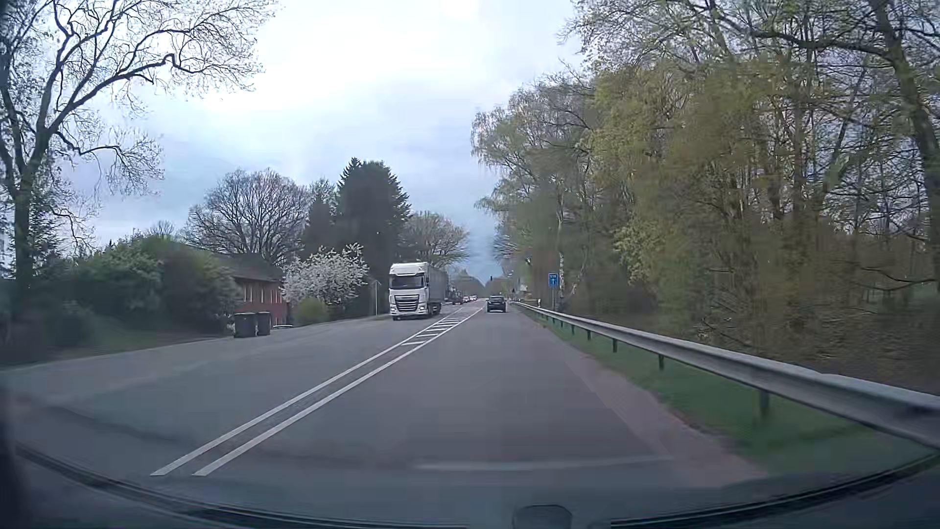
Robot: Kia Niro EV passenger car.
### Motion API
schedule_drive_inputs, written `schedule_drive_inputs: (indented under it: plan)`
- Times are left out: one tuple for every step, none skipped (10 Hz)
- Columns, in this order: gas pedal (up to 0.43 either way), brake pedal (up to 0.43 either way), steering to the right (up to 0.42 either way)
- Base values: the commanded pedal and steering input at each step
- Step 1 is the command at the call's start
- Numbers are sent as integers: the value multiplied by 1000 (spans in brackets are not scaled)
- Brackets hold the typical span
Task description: Follow the waypoints while adhering to traffic rules and regulations
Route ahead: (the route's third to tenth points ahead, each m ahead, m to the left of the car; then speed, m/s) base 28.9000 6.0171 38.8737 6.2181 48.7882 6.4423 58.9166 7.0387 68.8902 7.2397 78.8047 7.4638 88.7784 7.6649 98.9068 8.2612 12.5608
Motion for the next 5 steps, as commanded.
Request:
schedule_drive_inputs:
  plan:
    - [169, 0, -1]
    - [169, 0, -1]
    - [157, 0, -1]
    - [157, 6, -1]
    - [157, 0, -1]
